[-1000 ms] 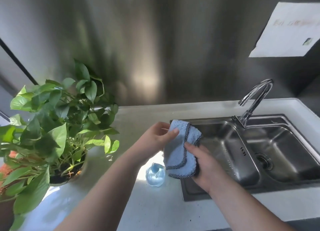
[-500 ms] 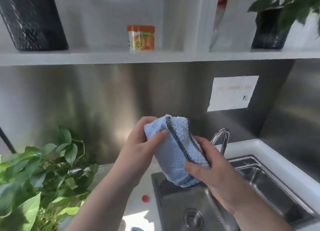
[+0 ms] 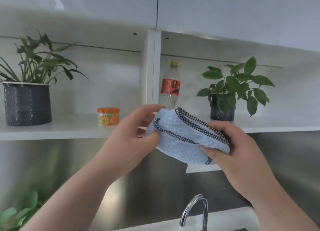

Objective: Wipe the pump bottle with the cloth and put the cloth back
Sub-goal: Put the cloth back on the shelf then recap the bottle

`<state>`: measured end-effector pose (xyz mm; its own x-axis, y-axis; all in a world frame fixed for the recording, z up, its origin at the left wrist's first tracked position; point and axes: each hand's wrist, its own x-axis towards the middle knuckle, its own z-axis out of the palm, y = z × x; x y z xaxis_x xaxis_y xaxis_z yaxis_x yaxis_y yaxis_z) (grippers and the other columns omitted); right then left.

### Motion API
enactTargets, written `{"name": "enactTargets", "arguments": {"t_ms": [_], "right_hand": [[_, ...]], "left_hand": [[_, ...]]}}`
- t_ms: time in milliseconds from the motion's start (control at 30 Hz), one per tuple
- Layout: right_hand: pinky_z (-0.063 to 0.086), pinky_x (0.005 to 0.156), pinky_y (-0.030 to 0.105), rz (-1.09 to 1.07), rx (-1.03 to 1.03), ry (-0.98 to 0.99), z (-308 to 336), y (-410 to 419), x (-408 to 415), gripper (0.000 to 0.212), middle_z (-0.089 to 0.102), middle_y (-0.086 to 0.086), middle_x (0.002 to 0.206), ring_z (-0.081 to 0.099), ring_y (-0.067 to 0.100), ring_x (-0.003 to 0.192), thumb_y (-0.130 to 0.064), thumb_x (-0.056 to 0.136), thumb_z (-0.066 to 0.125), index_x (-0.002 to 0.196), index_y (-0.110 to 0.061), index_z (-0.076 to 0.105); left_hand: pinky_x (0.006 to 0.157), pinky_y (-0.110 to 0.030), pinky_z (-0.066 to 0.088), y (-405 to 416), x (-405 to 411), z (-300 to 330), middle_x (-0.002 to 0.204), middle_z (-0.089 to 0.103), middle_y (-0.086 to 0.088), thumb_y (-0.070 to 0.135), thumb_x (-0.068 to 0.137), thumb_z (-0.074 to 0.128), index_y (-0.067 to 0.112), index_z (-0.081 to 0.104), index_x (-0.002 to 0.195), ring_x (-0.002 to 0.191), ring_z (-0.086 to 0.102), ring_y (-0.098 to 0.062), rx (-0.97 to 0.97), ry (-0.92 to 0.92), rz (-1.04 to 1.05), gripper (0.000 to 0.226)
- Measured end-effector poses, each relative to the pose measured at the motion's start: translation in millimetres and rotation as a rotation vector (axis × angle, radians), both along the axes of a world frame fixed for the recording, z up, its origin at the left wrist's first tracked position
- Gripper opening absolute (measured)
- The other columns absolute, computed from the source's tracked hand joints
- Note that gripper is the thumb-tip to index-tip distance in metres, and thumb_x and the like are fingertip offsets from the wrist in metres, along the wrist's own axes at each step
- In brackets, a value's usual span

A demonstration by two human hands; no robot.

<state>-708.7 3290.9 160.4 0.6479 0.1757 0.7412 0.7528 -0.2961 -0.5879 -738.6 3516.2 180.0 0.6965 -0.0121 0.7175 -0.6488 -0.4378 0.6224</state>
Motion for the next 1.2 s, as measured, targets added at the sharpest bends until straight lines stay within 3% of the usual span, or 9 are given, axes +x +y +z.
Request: {"name": "enactTargets", "arguments": {"t_ms": [67, 167, 333, 433, 533, 733, 933, 1067, 1200], "right_hand": [[0.046, 0.063, 0.006, -0.047, -0.03, -0.1, 14.1, -11.8, 9.2, 0.041, 0.065, -0.026, 0.099, 0.062, -0.003, 0.086, -0.004, 0.083, 0.07, 0.097, -0.041, 0.062], [0.045, 0.056, 0.006, -0.119, -0.087, -0.227, 31.2, -26.0, 35.7, 0.045, 0.061, -0.02, 0.091, 0.057, -0.007, 0.083, 0.005, 0.084, 0.063, 0.092, -0.039, 0.057], [0.039, 0.069, 0.009, -0.251, -0.219, -0.352, 36.4, -34.8, 107.9, 0.043, 0.052, -0.017, 0.096, 0.05, 0.003, 0.087, 0.008, 0.082, 0.059, 0.106, -0.028, 0.06], [0.036, 0.071, 0.014, -0.284, -0.315, -0.358, 31.7, -33.6, 144.0, 0.039, 0.053, -0.014, 0.099, 0.047, 0.012, 0.092, 0.007, 0.081, 0.057, 0.108, -0.02, 0.063], [0.043, 0.077, 0.028, -0.253, -0.361, -0.379, 29.4, -31.3, 166.2, 0.039, 0.062, -0.007, 0.104, 0.052, 0.02, 0.096, 0.006, 0.079, 0.056, 0.106, -0.019, 0.066], [0.052, 0.088, 0.031, -0.175, -0.373, -0.327, 17.9, -40.8, 178.8, 0.035, 0.062, -0.012, 0.113, 0.057, 0.014, 0.105, -0.012, 0.086, 0.053, 0.115, -0.027, 0.063], [0.048, 0.098, 0.034, -0.158, -0.41, -0.364, 7.3, -44.7, 176.9, 0.038, 0.06, -0.014, 0.122, 0.054, 0.011, 0.115, -0.025, 0.084, 0.052, 0.122, -0.03, 0.058], [0.038, 0.111, 0.035, -0.151, -0.277, -0.423, -5.0, -41.6, 176.0, 0.04, 0.057, -0.007, 0.128, 0.048, 0.015, 0.122, -0.016, 0.085, 0.055, 0.125, -0.023, 0.055], [0.037, 0.106, 0.021, -0.099, 0.004, -0.528, -23.9, -30.6, 156.2, 0.034, 0.063, 0.006, 0.116, 0.054, 0.02, 0.114, 0.007, 0.081, 0.055, 0.11, -0.008, 0.063]], "left_hand": [[0.081, -0.021, 0.05, -13.6, 4.1, 16.5, 0.103, 0.066, 0.021, 0.012, 0.079, 0.058, 0.048, 0.057, 0.109, 0.09, 0.061, 0.002, 0.181, -0.057, 0.126, 0.048], [0.067, -0.014, 0.038, -35.6, 21.0, 37.0, 0.097, 0.06, 0.015, 0.015, 0.08, 0.059, 0.048, 0.05, 0.096, 0.083, 0.054, 0.006, 0.346, -0.118, 0.313, 0.038], [0.052, -0.019, 0.034, -69.4, 70.4, 45.9, 0.071, 0.045, 0.015, 0.011, 0.085, 0.054, 0.03, 0.056, 0.106, 0.067, 0.046, -0.01, 0.359, -0.167, 0.565, 0.028], [0.052, -0.026, 0.035, -80.3, 96.4, 39.9, 0.079, 0.055, 0.005, 0.005, 0.084, 0.049, 0.024, 0.055, 0.105, 0.071, 0.051, -0.022, 0.301, -0.088, 0.644, 0.028], [0.05, -0.024, 0.033, -81.4, 117.5, 30.9, 0.085, 0.058, -0.001, 0.004, 0.085, 0.048, 0.018, 0.052, 0.1, 0.072, 0.051, -0.024, 0.289, -0.017, 0.674, 0.021], [0.068, -0.03, 0.041, -85.4, 133.6, 13.5, 0.095, 0.06, -0.001, 0.004, 0.089, 0.037, 0.019, 0.051, 0.108, 0.081, 0.052, -0.022, 0.42, 0.121, 0.721, 0.028], [0.069, -0.029, 0.039, -90.0, 131.5, 8.7, 0.108, 0.067, -0.009, 0.004, 0.092, 0.037, 0.019, 0.055, 0.119, 0.084, 0.053, -0.026, 0.449, 0.125, 0.803, 0.037], [0.08, -0.025, 0.042, -87.9, 120.0, -2.0, 0.113, 0.065, -0.001, 0.004, 0.091, 0.042, 0.022, 0.058, 0.119, 0.102, 0.061, -0.023, 0.281, 0.023, 0.727, 0.037], [0.087, 0.0, 0.039, -77.5, 95.5, -15.9, 0.101, 0.061, 0.024, 0.0, 0.089, 0.047, 0.029, 0.055, 0.105, 0.099, 0.06, 0.003, 0.106, -0.11, 0.592, 0.034]]}}
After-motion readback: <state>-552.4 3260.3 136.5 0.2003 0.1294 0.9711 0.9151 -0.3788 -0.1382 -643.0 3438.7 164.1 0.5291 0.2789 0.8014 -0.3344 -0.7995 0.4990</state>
